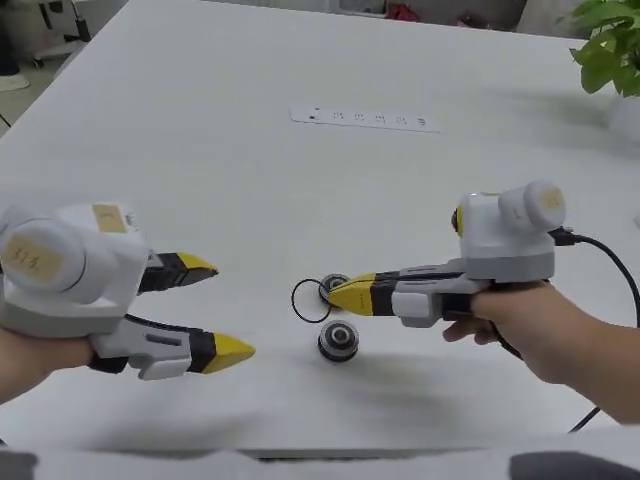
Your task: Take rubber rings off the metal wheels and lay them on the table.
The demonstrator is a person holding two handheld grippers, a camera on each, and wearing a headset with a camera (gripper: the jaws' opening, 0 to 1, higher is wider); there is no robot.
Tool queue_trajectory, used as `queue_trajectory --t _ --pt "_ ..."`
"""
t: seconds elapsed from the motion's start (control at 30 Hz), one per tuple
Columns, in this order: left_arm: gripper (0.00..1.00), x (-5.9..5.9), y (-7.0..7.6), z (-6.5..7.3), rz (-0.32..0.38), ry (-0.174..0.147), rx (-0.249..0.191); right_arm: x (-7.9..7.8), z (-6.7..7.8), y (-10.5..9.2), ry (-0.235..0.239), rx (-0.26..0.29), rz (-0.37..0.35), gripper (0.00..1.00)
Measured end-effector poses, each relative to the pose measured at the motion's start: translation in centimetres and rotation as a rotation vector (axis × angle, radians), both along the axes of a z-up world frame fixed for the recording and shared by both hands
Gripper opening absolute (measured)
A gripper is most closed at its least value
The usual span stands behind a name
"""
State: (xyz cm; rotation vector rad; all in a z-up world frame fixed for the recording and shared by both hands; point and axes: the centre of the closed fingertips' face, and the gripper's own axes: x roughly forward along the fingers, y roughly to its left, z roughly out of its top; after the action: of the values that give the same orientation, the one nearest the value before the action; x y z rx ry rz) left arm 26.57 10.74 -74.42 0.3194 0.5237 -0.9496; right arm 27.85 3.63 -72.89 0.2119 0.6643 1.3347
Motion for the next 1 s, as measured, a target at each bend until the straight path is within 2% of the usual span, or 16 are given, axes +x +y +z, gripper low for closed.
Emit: queue_trajectory --t 0.33,1.0 --pt "0.65 -0.3 0.8 -0.1 -0.002 -0.003 0.019 0.0 -0.1 0.8 0.012 0.004 0.012 0.0" --pt "0.72 -0.4 1.7 0.2 0.019 -0.008 0.014 -0.2 -0.7 2.9 0.022 0.009 0.053 0.0"
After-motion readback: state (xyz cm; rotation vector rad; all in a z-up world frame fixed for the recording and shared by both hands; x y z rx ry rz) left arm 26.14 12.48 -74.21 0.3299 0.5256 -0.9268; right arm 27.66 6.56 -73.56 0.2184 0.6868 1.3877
